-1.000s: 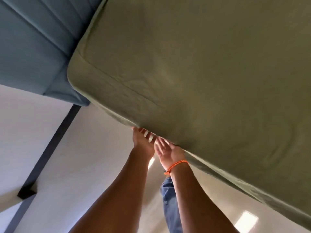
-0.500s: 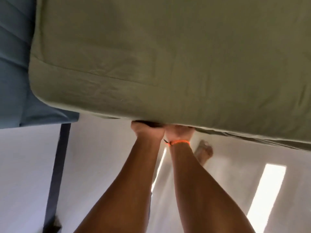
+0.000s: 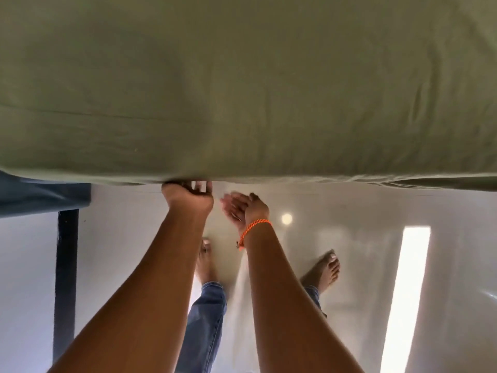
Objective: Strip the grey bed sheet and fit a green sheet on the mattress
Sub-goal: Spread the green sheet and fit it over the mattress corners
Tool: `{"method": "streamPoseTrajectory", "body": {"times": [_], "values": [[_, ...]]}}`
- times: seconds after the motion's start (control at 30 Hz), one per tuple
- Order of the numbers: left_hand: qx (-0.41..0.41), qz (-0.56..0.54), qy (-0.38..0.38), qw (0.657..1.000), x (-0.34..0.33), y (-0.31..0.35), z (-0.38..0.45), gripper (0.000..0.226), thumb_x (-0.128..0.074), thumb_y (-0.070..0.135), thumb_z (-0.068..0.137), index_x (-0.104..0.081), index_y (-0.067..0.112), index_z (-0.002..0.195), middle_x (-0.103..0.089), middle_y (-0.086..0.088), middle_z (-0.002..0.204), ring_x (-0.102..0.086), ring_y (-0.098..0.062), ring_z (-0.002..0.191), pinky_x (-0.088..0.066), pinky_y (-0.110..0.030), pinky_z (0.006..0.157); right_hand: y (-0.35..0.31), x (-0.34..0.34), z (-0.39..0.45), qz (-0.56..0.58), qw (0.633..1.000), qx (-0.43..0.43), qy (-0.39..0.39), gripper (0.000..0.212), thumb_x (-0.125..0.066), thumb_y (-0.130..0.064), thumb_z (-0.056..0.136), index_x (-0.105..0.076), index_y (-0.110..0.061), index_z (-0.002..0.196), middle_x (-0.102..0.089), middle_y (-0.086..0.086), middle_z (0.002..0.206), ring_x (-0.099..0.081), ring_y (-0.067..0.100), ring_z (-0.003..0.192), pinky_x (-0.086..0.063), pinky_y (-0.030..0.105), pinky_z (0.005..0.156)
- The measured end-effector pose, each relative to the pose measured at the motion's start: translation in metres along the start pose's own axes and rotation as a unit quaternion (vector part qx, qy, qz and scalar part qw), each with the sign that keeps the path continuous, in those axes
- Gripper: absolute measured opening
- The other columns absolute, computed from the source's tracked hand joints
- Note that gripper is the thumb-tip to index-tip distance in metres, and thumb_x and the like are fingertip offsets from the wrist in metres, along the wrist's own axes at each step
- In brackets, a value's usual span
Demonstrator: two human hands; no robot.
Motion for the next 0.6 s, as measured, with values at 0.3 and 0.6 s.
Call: {"method": "streamPoseTrajectory", "body": {"times": [0.3, 0.6], "values": [[-0.012, 0.093, -0.012, 0.996, -0.013, -0.109, -0.037, 0.041, -0.026, 0.040, 0.113, -0.062, 0.021, 0.112, -0.064, -0.009, 0.140, -0.063, -0.028, 0.125, -0.046, -0.042, 0.109, -0.147, 0.132, -0.081, 0.154, 0.945, 0.279, 0.078, 0.021, -0.045, -0.013, 0.094, -0.066, -0.010, 0.093, -0.075, 0.011, 0.085, -0.070, 0.030, 0.080, -0.048, 0.030, 0.071], [0.101, 0.038, -0.097, 0.989, -0.129, -0.318, -0.102, 0.033, -0.038, 0.037, 0.110, -0.059, 0.012, 0.119, -0.064, -0.014, 0.126, -0.063, -0.034, 0.118, -0.046, -0.051, 0.110, -0.276, 0.198, -0.099, 0.314, 0.914, 0.251, 0.052, 0.022, -0.052, -0.038, 0.101, -0.061, -0.023, 0.088, -0.064, 0.003, 0.097, -0.061, 0.024, 0.088, -0.050, 0.042, 0.098]]}}
Point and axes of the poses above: each hand's wrist, its own z-axis towards the middle knuckle, its own x-axis out of the back of the hand, y = z × x, the point moved 10 cm from there along z, towards the middle knuckle
